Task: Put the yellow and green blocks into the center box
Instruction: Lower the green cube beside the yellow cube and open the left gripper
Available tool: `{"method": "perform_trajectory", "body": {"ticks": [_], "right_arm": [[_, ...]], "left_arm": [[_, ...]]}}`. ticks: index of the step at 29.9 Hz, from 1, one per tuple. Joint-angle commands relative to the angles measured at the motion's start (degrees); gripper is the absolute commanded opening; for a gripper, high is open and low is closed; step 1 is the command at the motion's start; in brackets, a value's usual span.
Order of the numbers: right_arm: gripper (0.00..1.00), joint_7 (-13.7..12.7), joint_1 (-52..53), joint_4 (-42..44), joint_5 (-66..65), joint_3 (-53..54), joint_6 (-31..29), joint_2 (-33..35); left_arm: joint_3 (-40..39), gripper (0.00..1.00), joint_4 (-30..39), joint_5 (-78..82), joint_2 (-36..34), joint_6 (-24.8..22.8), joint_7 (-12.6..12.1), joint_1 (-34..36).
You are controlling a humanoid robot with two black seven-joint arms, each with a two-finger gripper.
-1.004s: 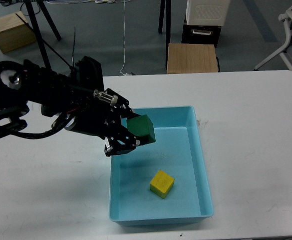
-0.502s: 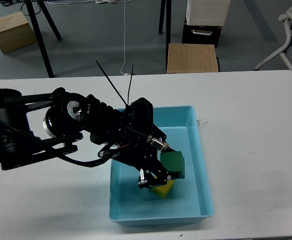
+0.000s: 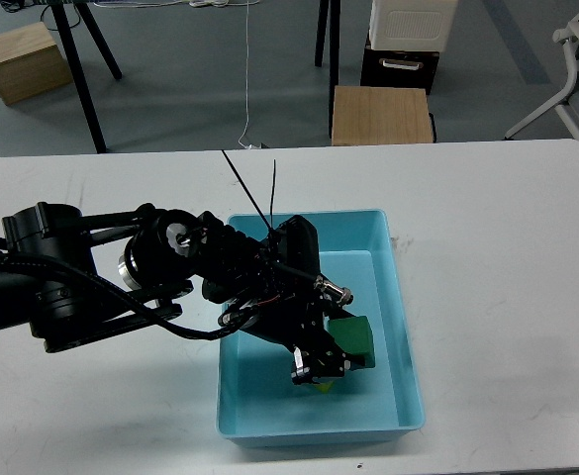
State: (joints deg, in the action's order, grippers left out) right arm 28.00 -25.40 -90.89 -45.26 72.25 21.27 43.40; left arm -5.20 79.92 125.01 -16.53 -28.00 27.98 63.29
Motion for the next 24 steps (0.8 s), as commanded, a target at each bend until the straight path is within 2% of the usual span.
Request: {"method": "perform_trajectory", "body": {"ticks": [1, 4, 9, 13, 16, 18, 24], "right_arm": [[0.98, 0.0, 0.0, 0.01, 0.0, 0.0, 0.0, -0.07], [0.98, 0.0, 0.0, -0.08, 0.0, 0.0, 0.0, -0.07], [0.98, 0.0, 0.09, -0.08, 0.0, 0.09, 0.0, -0.07], [0.98, 0.0, 0.09, -0.08, 0.0, 0.09, 0.0, -0.07], [0.98, 0.0, 0.09, -0.08, 0.0, 0.0, 0.0, -0.07], [0.98, 0.0, 0.09, -0.08, 0.0, 0.09, 0.0, -0.07], [0.98, 0.0, 0.09, -0.08, 0.0, 0.09, 0.0, -0.07]], "left_arm": [[0.02, 0.31, -0.38, -0.01, 0.0, 0.0, 0.02, -0.97], [-0.07, 0.32, -0.38, -0.01, -0.08, 0.0, 0.02, -1.59], [0.02, 0.43, -0.47, -0.01, -0.08, 0.0, 0.02, -1.59], [0.02, 0.55, -0.47, -0.01, -0.08, 0.0, 0.02, -1.68], [0.02, 0.61, -0.55, -0.01, -0.17, 0.0, 0.02, -1.68], [0.02, 0.69, -1.08, -0.01, -0.17, 0.0, 0.02, -1.85], [-0.07, 0.76, -1.79, -0.01, -0.61, 0.0, 0.02, -2.03]]}}
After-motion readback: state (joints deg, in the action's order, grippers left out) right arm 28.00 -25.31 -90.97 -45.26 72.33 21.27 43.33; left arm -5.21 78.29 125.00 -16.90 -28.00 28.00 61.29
